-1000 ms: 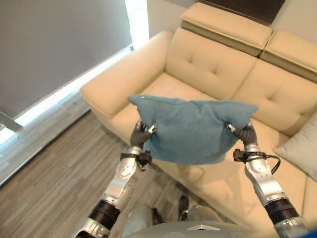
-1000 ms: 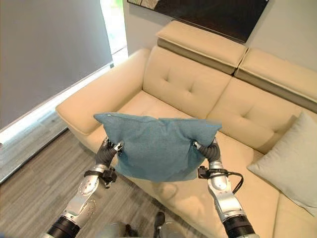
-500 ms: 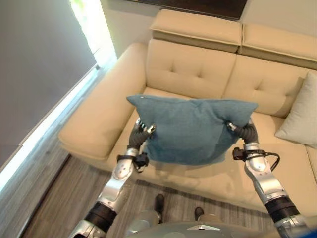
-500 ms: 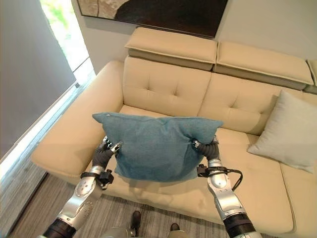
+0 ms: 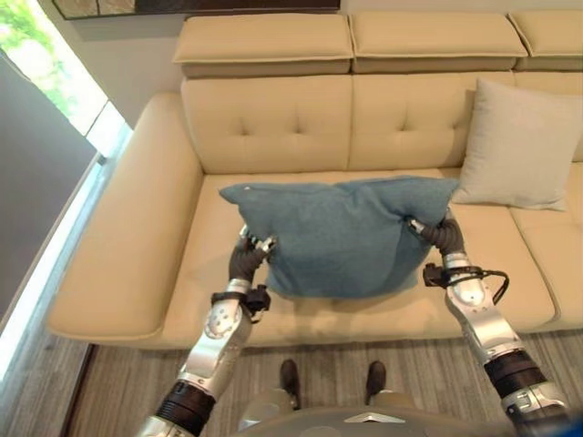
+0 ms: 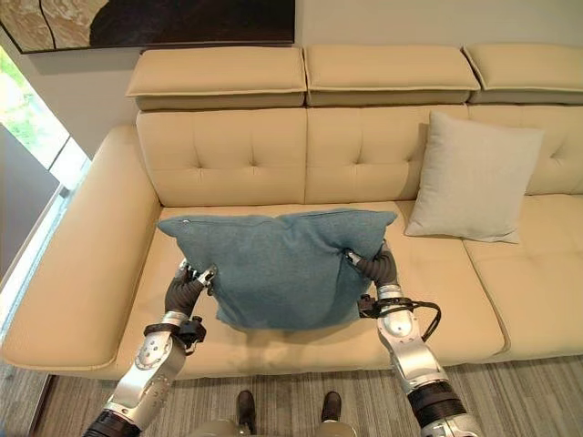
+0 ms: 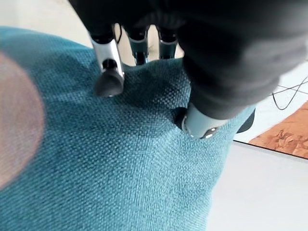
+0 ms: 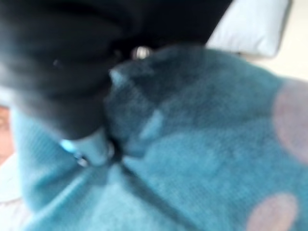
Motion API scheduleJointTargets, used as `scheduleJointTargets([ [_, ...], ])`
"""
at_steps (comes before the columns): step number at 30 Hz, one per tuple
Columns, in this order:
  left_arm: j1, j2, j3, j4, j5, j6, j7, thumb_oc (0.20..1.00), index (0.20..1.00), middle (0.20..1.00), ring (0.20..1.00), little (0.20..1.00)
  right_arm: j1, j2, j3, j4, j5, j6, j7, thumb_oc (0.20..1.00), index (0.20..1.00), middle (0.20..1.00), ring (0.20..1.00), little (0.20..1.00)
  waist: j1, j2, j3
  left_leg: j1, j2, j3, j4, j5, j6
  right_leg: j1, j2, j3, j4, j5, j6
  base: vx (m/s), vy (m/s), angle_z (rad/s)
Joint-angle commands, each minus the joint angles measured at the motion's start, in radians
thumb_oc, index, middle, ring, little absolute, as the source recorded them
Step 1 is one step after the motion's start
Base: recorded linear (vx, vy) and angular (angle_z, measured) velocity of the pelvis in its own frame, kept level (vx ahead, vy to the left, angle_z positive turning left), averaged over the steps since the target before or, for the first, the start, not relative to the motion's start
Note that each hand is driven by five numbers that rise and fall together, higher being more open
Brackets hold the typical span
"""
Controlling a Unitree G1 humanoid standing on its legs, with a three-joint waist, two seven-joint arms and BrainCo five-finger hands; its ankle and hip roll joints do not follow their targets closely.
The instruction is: Pick up all the scattered cushions and arrange them neatly on the sofa.
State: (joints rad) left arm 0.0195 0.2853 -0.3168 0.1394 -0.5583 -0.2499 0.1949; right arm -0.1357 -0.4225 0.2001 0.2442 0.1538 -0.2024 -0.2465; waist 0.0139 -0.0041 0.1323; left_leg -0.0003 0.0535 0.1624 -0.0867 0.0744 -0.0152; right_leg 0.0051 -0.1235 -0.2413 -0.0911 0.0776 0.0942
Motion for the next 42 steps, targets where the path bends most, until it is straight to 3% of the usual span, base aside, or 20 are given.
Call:
scheduleJointTargets([
  [1, -0.081, 0.011, -0.036, -0.124, 0.043, -0.083, -0.060, 0.200, 0.200, 0.200, 0.200, 0.200, -0.050, 0.011, -0.025, -0.111, 0.021, -0.085, 0.007, 0.200, 0.200, 0.200, 0.200, 0.200, -0.001, -0.027, -0.066, -0.018, -0.006, -0.056, 0.094, -0.166, -0.039, -0.015, -0.002, 0.009, 0.108, -0.125, 0.005, 0.03, -0.137, 0.12],
  [3, -0.093, 0.007, -0.042, -0.119, 0.040, -0.081, -0.061, 0.200, 0.200, 0.200, 0.200, 0.200, -0.037, 0.007, -0.038, -0.115, 0.023, -0.086, 0.005, 0.200, 0.200, 0.200, 0.200, 0.200, -0.009, -0.028, -0.058, -0.033, 0.002, -0.066, 0.131, -0.170, -0.051, -0.011, 0.003, 0.006, 0.112, -0.139, -0.008, 0.01, -0.160, 0.22],
  [7, -0.122, -0.008, -0.062, -0.109, 0.023, -0.082, -0.059, 0.200, 0.200, 0.200, 0.200, 0.200, -0.030, -0.014, -0.063, -0.129, 0.034, -0.093, -0.010, 0.200, 0.200, 0.200, 0.200, 0.200, -0.023, -0.044, -0.017, -0.150, 0.007, -0.083, 0.360, -0.186, -0.078, -0.001, -0.002, -0.006, 0.128, -0.162, -0.037, -0.03, -0.106, 0.50],
  [8, -0.126, -0.014, -0.067, -0.106, 0.018, -0.076, -0.060, 0.200, 0.200, 0.200, 0.200, 0.200, -0.025, -0.014, -0.071, -0.130, 0.046, -0.089, -0.014, 0.200, 0.200, 0.200, 0.200, 0.200, -0.027, -0.046, -0.016, -0.176, 0.016, -0.070, 0.369, -0.194, -0.072, 0.008, 0.000, -0.017, 0.130, -0.174, -0.039, 0.06, -0.034, 0.27],
  [11, -0.148, -0.015, -0.079, -0.109, 0.029, -0.065, -0.051, 0.200, 0.200, 0.200, 0.200, 0.200, -0.021, -0.018, -0.082, -0.127, 0.046, -0.082, -0.028, 0.200, 0.200, 0.200, 0.200, 0.200, -0.017, -0.053, -0.022, -0.248, 0.025, -0.028, 0.288, -0.137, -0.064, 0.041, 0.005, -0.029, 0.110, -0.183, -0.026, 0.15, 0.030, 0.29],
  [13, -0.152, -0.013, -0.078, -0.109, 0.033, -0.065, -0.046, 0.200, 0.200, 0.200, 0.200, 0.200, -0.025, -0.017, -0.081, -0.126, 0.046, -0.081, -0.030, 0.200, 0.200, 0.200, 0.200, 0.200, -0.012, -0.052, -0.025, -0.248, 0.024, -0.040, 0.282, -0.134, -0.063, 0.040, 0.008, -0.021, 0.110, -0.187, -0.026, 0.20, 0.129, 0.06],
  [16, -0.142, -0.008, -0.079, -0.117, 0.027, -0.067, -0.051, 0.200, 0.200, 0.200, 0.200, 0.200, -0.032, -0.005, -0.074, -0.117, 0.037, -0.079, -0.024, 0.200, 0.200, 0.200, 0.200, 0.200, -0.009, -0.047, -0.037, -0.202, 0.017, -0.057, 0.242, -0.143, -0.054, 0.045, 0.003, 0.001, 0.126, -0.194, -0.014, 0.20, 0.155, -0.37],
  [20, -0.137, 0.014, -0.069, -0.127, 0.033, -0.066, -0.055, 0.200, 0.200, 0.200, 0.200, 0.200, -0.050, 0.012, -0.058, -0.110, 0.030, -0.073, -0.010, 0.200, 0.200, 0.200, 0.200, 0.200, 0.010, -0.061, -0.049, -0.168, 0.000, -0.028, 0.252, -0.191, -0.021, 0.038, -0.030, 0.038, 0.153, -0.190, 0.013, 0.15, 0.178, -0.49],
  [23, -0.131, 0.036, -0.053, -0.135, 0.032, -0.066, -0.056, 0.200, 0.200, 0.200, 0.200, 0.200, -0.072, 0.032, -0.047, -0.109, 0.021, -0.073, -0.001, 0.200, 0.200, 0.200, 0.200, 0.200, 0.012, -0.053, -0.029, -0.128, -0.014, -0.005, 0.234, -0.214, 0.027, -0.071, -0.078, 0.083, 0.349, -0.117, 0.068, 0.08, 0.208, -0.48],
  [25, -0.130, 0.044, -0.047, -0.134, 0.036, -0.070, -0.061, 0.200, 0.200, 0.200, 0.200, 0.200, -0.071, 0.040, -0.052, -0.117, 0.019, -0.079, 0.002, 0.200, 0.200, 0.200, 0.200, 0.200, 0.004, -0.047, -0.018, -0.112, -0.021, -0.014, 0.218, -0.219, 0.038, -0.126, -0.070, 0.123, 0.407, -0.111, 0.071, 0.06, 0.098, -0.45],
  [29, -0.131, 0.036, -0.038, -0.130, 0.037, -0.079, -0.068, 0.200, 0.200, 0.200, 0.200, 0.200, -0.077, 0.030, -0.051, -0.114, 0.014, -0.077, 0.007, 0.200, 0.200, 0.200, 0.200, 0.200, -0.018, -0.052, -0.005, -0.062, -0.036, -0.036, 0.186, -0.239, 0.026, -0.184, -0.059, 0.116, 0.245, -0.106, 0.053, 0.13, -0.037, 0.03],
  [30, -0.128, 0.037, -0.031, -0.126, 0.046, -0.084, -0.063, 0.200, 0.200, 0.200, 0.200, 0.200, -0.077, 0.033, -0.059, -0.105, 0.011, -0.083, -0.003, 0.200, 0.200, 0.200, 0.200, 0.200, -0.025, -0.049, 0.000, -0.057, -0.031, -0.049, 0.192, -0.243, 0.025, -0.200, -0.061, 0.136, 0.248, -0.090, 0.065, 0.11, -0.077, 0.30],
  [33, -0.136, 0.025, -0.039, -0.120, 0.045, -0.089, -0.063, 0.200, 0.200, 0.200, 0.200, 0.200, -0.067, 0.027, -0.063, -0.109, 0.009, -0.083, -0.003, 0.200, 0.200, 0.200, 0.200, 0.200, -0.023, -0.069, 0.002, -0.064, -0.037, -0.066, 0.226, -0.254, 0.016, -0.163, -0.054, 0.137, 0.220, -0.088, 0.053, 0.08, -0.096, 0.51],
  [42, -0.177, 0.022, -0.023, -0.148, 0.091, -0.087, -0.040, 0.200, 0.200, 0.200, 0.200, 0.200, -0.026, 0.001, -0.107, -0.142, 0.001, -0.085, -0.017, 0.200, 0.200, 0.200, 0.200, 0.200, -0.030, -0.067, -0.043, -0.018, -0.012, -0.089, 0.149, -0.227, -0.021, -0.049, -0.027, 0.064, 0.118, -0.110, 0.025, 0.09, -0.097, 0.23],
])
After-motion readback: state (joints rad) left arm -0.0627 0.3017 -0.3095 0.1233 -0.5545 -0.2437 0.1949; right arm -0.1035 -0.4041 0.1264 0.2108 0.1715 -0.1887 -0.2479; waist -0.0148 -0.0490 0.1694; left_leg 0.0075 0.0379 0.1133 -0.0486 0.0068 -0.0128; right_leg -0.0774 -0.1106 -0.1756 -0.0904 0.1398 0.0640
